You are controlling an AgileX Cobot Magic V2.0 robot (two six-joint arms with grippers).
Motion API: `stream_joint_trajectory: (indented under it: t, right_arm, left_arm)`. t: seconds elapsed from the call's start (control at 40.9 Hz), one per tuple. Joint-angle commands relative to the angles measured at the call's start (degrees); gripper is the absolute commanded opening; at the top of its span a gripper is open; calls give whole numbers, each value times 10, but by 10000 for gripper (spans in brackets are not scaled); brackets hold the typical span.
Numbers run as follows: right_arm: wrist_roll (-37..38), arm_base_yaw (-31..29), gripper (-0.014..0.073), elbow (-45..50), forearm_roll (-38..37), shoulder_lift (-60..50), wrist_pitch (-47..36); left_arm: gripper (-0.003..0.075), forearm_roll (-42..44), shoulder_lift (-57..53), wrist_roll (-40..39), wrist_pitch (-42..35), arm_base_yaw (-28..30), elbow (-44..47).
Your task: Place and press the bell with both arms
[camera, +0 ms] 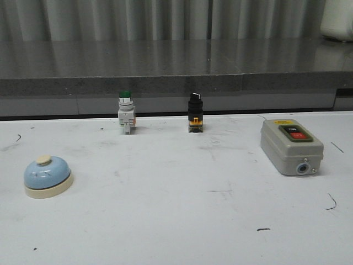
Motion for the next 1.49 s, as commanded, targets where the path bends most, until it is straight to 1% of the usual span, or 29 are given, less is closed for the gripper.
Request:
stream_joint_trajectory:
  t: [0.0, 0.049, 0.098, 0.171, 0.269, 0.343, 0.416, 0.489, 0.587, 0.636, 0.71, 0.759, 0.808, 0.905, 0.954, 1.003, 1.052, 1.223, 1.346, 1.468]
  right_arm:
    - [11, -2, -67, -42, 14, -9, -47]
    - [11, -2, -67, -76, 30, -7, -24]
    - [11, -2, -67, -113, 37, 1, 3]
    - [11, -2, -67, -172, 41, 26, 45]
    - [11, -2, -67, -254, 41, 95, 99]
    - [11, -2, -67, -300, 41, 152, 127]
    - [11, -2, -67, -333, 41, 201, 151]
    - [11, -2, -67, -352, 41, 230, 174]
    - [11, -2, -67, -355, 41, 241, 178]
    - [11, -2, -67, -355, 41, 241, 179]
    - [11, -2, -66, -355, 41, 241, 179]
    - [11, -2, -66, -355, 41, 241, 179]
    - [11, -2, -66, -355, 41, 241, 179]
    - [11, -2, -66, -355, 41, 241, 180]
    - [11, -2, -66, -355, 41, 241, 180]
    - [11, -2, -66, -355, 41, 241, 180]
    - [11, -2, -67, -355, 41, 241, 179]
    - [11, -2, -67, -355, 41, 241, 179]
    - [11, -2, -67, -355, 41, 241, 179]
    - [11, -2, -67, -355, 41, 241, 179]
  left_arm:
    - [-20, -58, -9, -15, -125, 2, -12]
    - [-20, -63, -7, -16, -125, 2, -35]
    - [-20, -62, 1, -16, -108, 2, -64]
    - [-20, -62, 20, -16, -37, 2, -121]
    - [-20, -50, 79, -16, 87, 2, -200]
    - [-20, -34, 132, -15, 161, 2, -246]
    - [-20, -20, 176, 0, 215, 2, -277]
    - [-20, -20, 202, 18, 240, 2, -299]
    - [-17, -20, 209, 18, 239, 2, -300]
    - [1, -20, 209, 18, 240, 2, -300]
    - [95, -20, 209, 18, 240, 2, -300]
    - [184, -20, 209, 18, 240, 2, -300]
    - [283, -20, 209, 18, 240, 2, -300]
    - [533, -20, 209, 18, 239, 2, -300]
    - [636, -20, 209, 18, 236, 2, -300]
    - [701, -20, 209, 18, 235, 2, -300]
    - [696, -20, 209, 18, 235, 2, -300]
    - [624, -46, 216, 18, 229, -2, -299]
    - [586, -56, 270, 35, 234, -22, -301]
    - [584, -64, 347, 44, 241, -61, -308]
